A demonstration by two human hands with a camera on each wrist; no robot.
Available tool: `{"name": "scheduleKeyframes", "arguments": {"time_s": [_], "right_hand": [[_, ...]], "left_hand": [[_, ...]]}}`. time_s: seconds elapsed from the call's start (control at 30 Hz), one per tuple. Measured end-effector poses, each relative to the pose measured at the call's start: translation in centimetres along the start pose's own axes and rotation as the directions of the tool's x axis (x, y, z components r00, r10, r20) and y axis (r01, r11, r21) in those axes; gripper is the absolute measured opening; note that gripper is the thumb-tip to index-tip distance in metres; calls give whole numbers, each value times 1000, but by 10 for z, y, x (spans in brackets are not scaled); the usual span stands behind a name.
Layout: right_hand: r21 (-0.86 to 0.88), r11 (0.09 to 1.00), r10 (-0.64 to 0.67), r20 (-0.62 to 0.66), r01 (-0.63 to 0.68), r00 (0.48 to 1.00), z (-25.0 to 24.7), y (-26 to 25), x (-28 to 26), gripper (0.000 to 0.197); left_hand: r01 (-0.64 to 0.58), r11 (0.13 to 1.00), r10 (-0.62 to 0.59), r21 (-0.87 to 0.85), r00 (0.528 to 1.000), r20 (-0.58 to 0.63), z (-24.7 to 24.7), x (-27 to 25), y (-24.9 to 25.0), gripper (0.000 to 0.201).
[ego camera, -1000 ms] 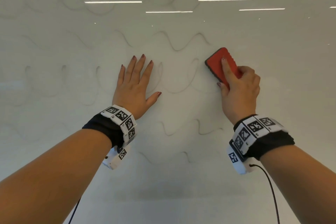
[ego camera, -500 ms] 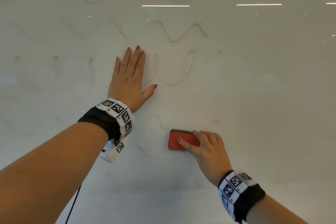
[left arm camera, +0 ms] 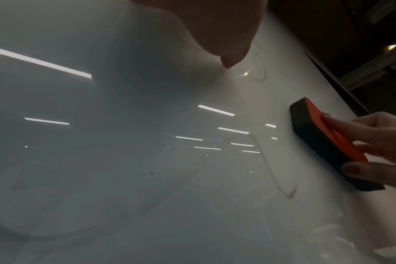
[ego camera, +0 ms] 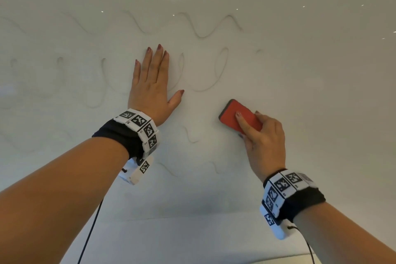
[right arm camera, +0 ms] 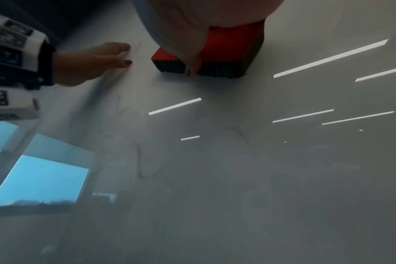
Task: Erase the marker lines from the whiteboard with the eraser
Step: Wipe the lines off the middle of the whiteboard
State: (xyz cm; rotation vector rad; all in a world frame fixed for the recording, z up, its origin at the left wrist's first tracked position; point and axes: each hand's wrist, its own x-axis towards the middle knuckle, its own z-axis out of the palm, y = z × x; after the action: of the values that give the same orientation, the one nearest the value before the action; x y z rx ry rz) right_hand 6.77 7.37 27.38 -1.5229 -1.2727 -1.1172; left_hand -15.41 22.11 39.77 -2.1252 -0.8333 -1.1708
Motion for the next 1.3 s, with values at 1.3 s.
{"name": "scheduleKeyframes", "arguments": {"time_s": [1.3], "right_hand": [[-31, 872, -416, 476, 488, 775, 15, 0, -103, 60]], "left_hand": [[3, 1000, -4, -23, 999, -41, 7, -2, -4, 83]]}}
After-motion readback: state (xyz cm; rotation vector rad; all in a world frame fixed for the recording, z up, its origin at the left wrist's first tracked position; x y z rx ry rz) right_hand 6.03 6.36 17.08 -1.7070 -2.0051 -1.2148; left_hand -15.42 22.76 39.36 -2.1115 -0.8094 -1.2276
